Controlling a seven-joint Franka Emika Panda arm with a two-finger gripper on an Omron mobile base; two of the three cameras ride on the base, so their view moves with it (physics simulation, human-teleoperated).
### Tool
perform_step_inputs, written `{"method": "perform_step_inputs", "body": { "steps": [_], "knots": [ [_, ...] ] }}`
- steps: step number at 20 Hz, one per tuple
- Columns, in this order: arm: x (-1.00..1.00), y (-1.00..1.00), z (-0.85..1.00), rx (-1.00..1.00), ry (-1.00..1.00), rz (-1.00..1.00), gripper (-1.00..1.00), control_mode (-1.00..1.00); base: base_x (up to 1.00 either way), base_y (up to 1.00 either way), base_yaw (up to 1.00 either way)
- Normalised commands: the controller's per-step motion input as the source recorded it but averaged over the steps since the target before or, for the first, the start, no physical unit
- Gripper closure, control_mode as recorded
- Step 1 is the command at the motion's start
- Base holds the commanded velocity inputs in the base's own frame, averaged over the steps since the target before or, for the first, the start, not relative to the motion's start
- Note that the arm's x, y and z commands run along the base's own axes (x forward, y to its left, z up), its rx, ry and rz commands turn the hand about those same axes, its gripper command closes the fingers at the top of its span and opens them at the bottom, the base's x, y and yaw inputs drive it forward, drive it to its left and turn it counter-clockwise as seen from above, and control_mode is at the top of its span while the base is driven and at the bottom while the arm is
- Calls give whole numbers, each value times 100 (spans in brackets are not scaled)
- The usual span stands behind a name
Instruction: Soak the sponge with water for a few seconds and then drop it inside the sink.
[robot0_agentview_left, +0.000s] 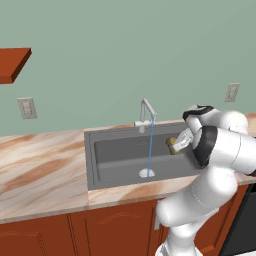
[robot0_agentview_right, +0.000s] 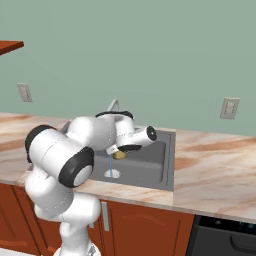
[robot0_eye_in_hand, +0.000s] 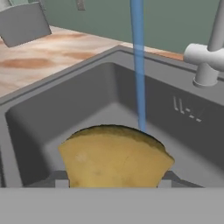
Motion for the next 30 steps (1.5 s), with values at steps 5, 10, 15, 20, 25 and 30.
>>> {"method": "perform_step_inputs", "body": {
  "steps": [5,10,15,20,25,30],
  "knots": [
    [36,18,-22,2,0,0,100,-100,0,0,0],
    [29,14,-31,4,-1,0,100,-100,0,0,0],
    [27,20,-29,6,-3,0,100,-100,0,0,0],
    [22,24,-20,9,-7,0,100,-100,0,0,0],
    [25,22,-17,5,-3,0,100,-100,0,0,0],
    [23,9,-15,1,-2,0,100,-100,0,0,0]
  ]
}}
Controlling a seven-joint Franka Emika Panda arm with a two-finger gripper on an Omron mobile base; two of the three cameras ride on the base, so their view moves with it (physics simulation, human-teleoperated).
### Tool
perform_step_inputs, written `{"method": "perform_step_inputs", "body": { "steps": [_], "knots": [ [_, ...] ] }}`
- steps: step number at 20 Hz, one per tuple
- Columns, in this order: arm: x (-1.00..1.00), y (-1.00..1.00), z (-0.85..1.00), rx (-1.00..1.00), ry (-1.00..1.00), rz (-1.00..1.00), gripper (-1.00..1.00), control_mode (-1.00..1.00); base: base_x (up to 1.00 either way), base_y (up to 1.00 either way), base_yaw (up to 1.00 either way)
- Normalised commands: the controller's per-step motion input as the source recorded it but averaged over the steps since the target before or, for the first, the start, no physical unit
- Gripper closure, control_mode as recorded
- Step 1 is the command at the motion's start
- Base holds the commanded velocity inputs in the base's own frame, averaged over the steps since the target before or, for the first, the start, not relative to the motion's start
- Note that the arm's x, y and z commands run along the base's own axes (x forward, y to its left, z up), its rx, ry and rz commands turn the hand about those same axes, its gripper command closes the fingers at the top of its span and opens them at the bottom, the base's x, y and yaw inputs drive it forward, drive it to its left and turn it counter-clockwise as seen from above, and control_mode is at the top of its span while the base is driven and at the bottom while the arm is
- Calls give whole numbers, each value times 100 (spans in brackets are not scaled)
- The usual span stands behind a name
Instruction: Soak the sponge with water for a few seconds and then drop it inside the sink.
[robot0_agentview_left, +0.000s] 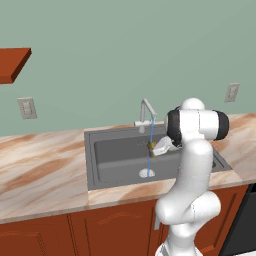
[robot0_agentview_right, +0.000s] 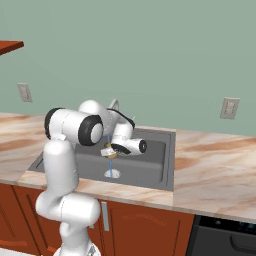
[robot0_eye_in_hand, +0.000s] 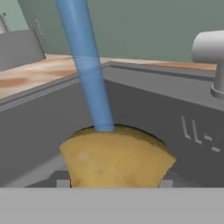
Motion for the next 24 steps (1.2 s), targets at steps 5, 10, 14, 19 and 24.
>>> {"method": "perform_step_inputs", "body": {
  "steps": [5,10,14,19,24],
  "knots": [
    [26,2,-7,0,0,0,100,-100,0,0,0],
    [17,0,0,0,0,0,100,-100,0,0,0],
    [5,0,0,0,0,0,100,-100,0,0,0],
    [-28,0,0,2,0,1,100,-100,0,0,0],
    [-41,0,0,2,0,3,100,-100,0,0,0]
  ]
}}
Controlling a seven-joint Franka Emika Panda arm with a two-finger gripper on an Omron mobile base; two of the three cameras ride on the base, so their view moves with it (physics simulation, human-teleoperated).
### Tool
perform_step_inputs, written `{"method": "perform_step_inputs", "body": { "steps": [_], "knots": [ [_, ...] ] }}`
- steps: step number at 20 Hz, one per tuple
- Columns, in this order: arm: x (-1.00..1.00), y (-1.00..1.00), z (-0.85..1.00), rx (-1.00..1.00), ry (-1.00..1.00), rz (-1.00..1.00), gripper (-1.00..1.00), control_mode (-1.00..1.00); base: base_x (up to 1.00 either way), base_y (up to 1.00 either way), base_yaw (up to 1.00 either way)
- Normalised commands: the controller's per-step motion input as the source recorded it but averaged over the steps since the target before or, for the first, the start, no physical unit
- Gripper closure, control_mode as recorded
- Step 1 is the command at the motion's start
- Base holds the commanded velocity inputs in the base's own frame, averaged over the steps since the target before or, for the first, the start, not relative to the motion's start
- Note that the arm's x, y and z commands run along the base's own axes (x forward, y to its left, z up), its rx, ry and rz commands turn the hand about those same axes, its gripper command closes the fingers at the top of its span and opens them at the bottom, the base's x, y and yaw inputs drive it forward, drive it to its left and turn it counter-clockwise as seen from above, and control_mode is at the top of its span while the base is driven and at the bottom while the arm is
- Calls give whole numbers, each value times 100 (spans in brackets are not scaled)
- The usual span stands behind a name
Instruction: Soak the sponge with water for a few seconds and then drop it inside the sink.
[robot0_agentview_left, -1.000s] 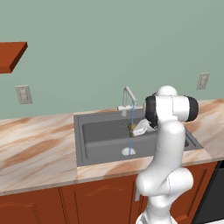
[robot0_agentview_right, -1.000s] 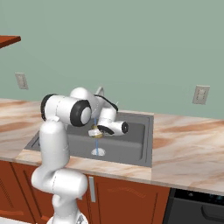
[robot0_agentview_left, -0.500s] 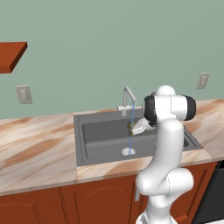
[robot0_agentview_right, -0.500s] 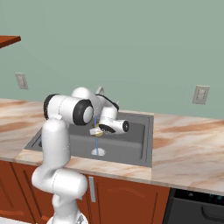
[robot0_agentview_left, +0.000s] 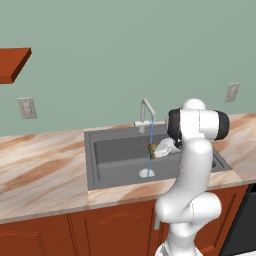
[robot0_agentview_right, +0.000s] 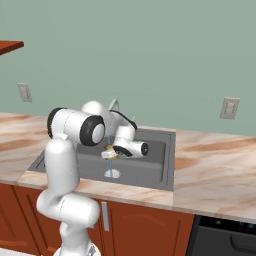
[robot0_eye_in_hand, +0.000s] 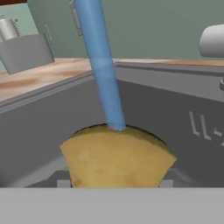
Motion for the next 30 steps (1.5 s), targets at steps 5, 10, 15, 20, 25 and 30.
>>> {"method": "perform_step_inputs", "body": {
  "steps": [5,10,15,20,25,30],
  "knots": [
    [-11,-1,11,1,0,1,100,-100,0,0,0],
    [0,-34,29,0,5,0,100,-100,0,0,0],
    [-3,-61,35,0,13,-2,100,-100,0,0,0],
    [-15,-66,32,-1,17,-1,100,-100,0,0,0],
    [-5,-63,11,-6,24,-2,100,-100,0,0,0],
    [0,-31,0,-20,24,-5,100,-100,0,0,0]
  ]
}}
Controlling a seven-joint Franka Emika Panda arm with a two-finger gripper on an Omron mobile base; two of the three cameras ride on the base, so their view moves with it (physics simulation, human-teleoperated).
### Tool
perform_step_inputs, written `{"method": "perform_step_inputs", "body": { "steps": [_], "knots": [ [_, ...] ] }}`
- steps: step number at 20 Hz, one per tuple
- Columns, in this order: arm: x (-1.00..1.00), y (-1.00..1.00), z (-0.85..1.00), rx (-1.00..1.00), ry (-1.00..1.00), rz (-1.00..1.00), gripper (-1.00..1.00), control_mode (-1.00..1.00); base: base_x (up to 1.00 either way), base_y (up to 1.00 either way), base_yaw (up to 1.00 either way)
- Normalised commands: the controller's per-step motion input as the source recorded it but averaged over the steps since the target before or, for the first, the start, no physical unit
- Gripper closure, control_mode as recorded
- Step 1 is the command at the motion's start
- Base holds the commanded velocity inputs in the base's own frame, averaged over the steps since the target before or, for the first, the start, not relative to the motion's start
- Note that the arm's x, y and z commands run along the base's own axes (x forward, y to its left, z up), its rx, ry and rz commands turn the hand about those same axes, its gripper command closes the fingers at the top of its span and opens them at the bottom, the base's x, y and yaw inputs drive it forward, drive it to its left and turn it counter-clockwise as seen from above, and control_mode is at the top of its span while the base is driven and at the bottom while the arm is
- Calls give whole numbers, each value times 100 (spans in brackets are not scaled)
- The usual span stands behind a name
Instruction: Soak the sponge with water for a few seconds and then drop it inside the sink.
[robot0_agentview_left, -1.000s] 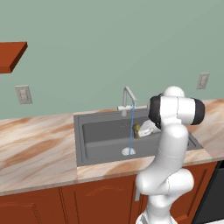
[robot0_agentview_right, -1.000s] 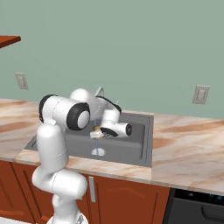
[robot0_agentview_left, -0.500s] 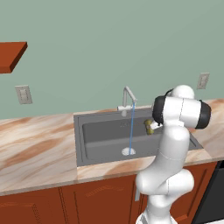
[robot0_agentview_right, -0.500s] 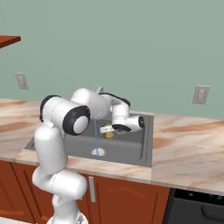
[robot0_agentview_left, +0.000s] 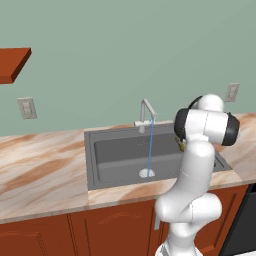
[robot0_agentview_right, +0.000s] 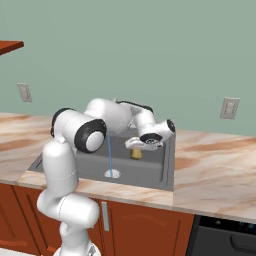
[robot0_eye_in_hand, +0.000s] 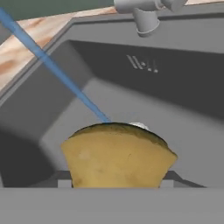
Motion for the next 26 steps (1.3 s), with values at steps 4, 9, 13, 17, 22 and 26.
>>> {"method": "perform_step_inputs", "body": {
  "steps": [4,9,13,17,22,26],
  "knots": [
    [0,-13,0,-29,17,-8,100,-100,0,0,0],
    [4,-6,-7,-32,7,-9,100,-100,0,0,0],
    [10,0,-18,-26,0,-7,100,-100,0,0,0],
    [26,0,-22,-20,0,-7,100,-100,0,0,0],
    [35,-1,-10,-5,-5,-8,100,-100,0,0,0],
    [27,-1,-1,1,-2,-6,100,-100,0,0,0]
  ]
}}
